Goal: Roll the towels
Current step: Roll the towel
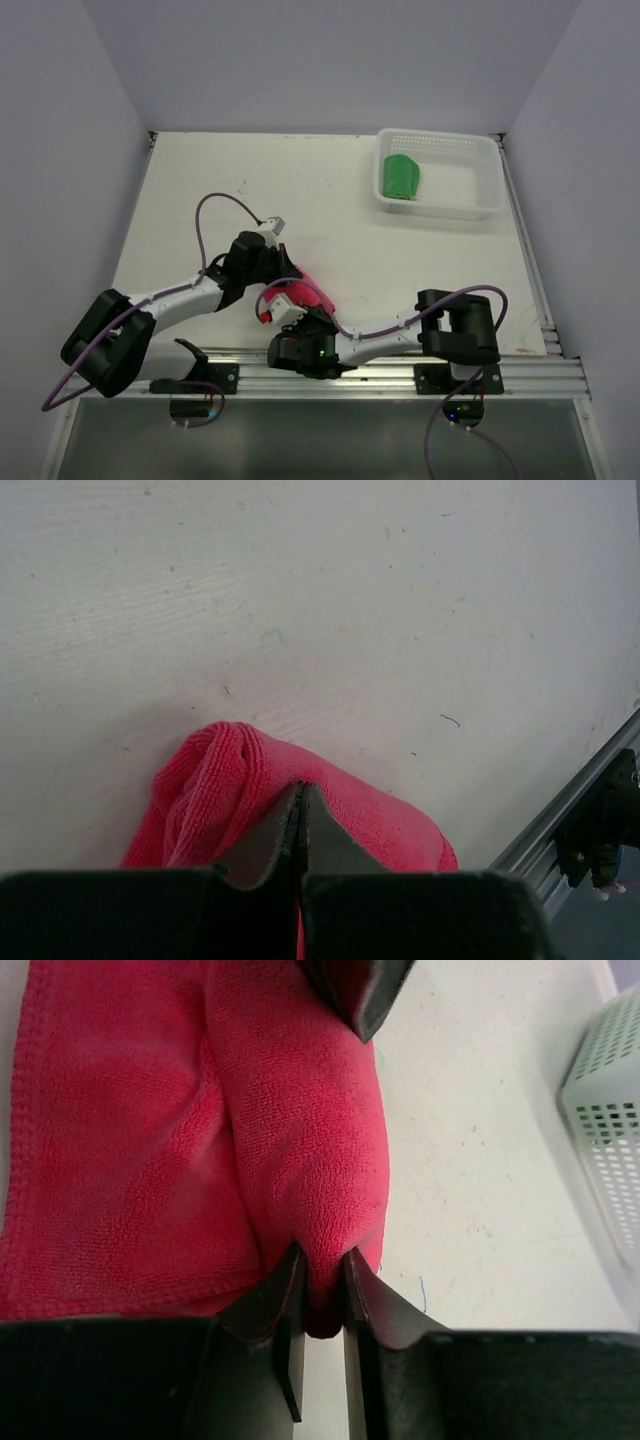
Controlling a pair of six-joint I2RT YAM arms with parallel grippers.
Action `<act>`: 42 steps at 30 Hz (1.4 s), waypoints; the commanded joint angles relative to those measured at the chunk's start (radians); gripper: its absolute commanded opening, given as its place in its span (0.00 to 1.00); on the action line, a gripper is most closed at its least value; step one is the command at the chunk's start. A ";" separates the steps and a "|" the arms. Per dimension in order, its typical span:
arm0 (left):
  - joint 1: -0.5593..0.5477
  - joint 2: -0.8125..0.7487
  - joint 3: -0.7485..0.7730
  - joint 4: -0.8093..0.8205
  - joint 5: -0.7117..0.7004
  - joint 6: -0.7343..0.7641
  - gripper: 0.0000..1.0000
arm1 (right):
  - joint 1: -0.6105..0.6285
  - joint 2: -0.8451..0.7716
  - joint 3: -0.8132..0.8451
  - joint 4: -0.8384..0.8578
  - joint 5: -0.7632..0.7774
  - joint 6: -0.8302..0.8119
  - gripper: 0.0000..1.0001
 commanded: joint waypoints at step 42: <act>-0.007 -0.059 -0.167 0.025 -0.146 -0.053 0.00 | -0.519 -0.415 -0.418 0.476 -1.024 0.445 0.56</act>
